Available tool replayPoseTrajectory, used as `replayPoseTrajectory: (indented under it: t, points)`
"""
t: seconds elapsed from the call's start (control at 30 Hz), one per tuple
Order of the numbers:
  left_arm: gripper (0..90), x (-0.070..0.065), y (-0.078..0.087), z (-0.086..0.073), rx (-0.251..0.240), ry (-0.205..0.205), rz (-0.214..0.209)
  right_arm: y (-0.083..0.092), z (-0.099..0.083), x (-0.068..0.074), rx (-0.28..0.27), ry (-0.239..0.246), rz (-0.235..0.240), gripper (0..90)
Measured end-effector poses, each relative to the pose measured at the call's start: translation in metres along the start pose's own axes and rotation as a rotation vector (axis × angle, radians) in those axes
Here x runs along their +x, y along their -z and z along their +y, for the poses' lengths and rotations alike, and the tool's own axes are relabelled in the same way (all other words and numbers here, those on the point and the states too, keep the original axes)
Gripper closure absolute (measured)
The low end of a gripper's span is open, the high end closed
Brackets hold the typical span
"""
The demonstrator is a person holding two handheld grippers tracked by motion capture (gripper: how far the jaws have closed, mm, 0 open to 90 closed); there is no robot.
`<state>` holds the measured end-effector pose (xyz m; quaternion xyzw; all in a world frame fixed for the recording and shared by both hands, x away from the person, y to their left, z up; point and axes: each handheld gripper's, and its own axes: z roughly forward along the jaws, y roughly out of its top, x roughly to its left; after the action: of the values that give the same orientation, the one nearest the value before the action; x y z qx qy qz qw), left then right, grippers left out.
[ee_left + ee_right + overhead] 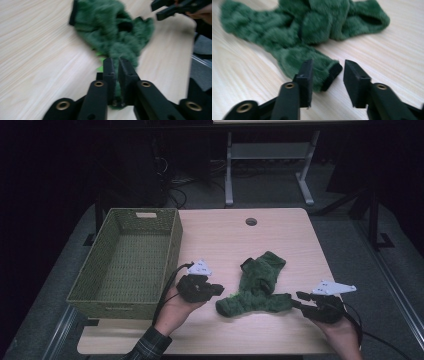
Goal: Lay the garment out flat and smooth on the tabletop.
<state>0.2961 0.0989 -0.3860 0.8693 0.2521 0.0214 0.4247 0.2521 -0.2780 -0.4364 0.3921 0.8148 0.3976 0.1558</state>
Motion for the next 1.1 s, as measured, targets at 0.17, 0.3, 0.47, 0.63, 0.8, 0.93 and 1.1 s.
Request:
replayPoseTrajectory:
  t: [0.17,0.3,0.47,0.63,0.8,0.93,1.1]
  points:
    - [89.7,-0.018,-0.023,0.001,0.047,-0.032,-0.059,-0.009,0.008,0.010,0.006,0.029,0.055,82.3]
    - [89.7,-0.019,-0.037,-0.004,0.071,-0.022,-0.063,-0.023,0.010,0.010,0.042,0.034,0.065,86.3]
    - [89.7,-0.011,-0.060,-0.018,0.164,-0.010,-0.044,-0.032,0.007,0.008,0.086,0.038,0.059,86.9]
    - [89.8,-0.002,-0.066,-0.028,0.232,-0.022,0.015,-0.037,0.001,0.005,0.134,0.043,0.045,86.9]
    - [89.8,0.006,-0.063,-0.033,0.275,-0.049,0.070,-0.040,-0.002,0.006,0.173,0.056,0.027,87.7]
    - [89.9,0.010,-0.059,-0.036,0.284,-0.037,0.067,-0.039,-0.003,0.006,0.185,0.061,0.022,89.8]
    - [90.0,0.014,-0.049,-0.044,0.286,-0.015,0.058,-0.034,-0.008,0.012,0.192,0.055,0.023,90.0]
